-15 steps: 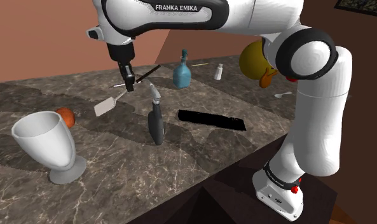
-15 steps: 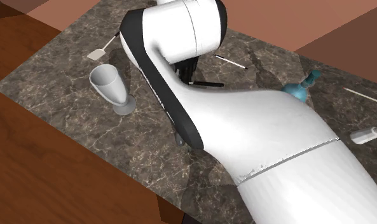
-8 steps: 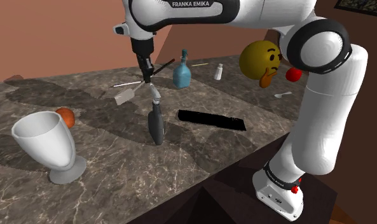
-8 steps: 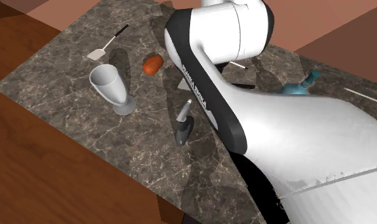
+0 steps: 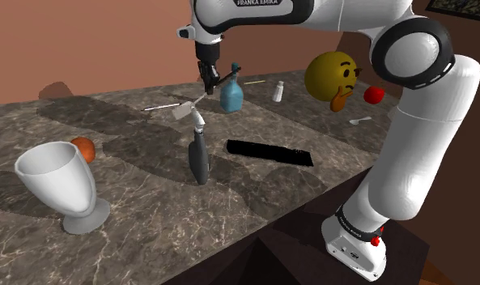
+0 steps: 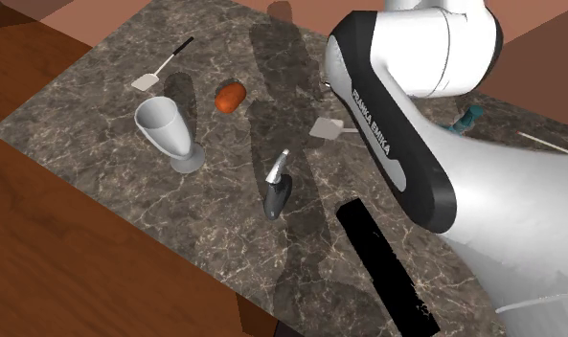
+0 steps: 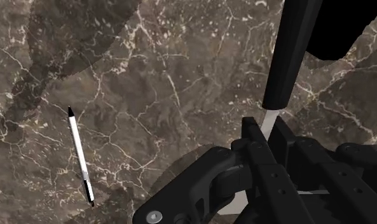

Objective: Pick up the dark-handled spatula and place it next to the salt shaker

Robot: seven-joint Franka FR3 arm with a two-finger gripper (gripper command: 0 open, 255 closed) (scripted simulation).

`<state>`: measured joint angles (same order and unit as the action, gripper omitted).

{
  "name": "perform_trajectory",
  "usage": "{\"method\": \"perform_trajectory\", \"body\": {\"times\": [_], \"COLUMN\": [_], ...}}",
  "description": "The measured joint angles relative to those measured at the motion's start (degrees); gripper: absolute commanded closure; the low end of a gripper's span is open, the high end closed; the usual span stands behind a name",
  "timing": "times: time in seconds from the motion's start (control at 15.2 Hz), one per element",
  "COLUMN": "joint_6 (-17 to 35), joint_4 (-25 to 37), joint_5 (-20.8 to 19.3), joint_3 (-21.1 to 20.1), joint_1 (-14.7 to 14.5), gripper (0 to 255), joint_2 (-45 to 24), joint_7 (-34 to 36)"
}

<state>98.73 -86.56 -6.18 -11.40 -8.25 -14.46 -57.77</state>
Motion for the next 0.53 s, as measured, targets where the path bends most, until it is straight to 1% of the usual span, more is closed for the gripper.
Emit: {"method": "perform_trajectory", "body": {"times": [0.53], "joint_6": [-0.16], "joint_4": [1.73], "joint_5": [0.47], "joint_3": [3.6], "joint_1": [6.16], "gripper": [255], "joint_2": [-0.85], "joint_7": [-9.83]}}
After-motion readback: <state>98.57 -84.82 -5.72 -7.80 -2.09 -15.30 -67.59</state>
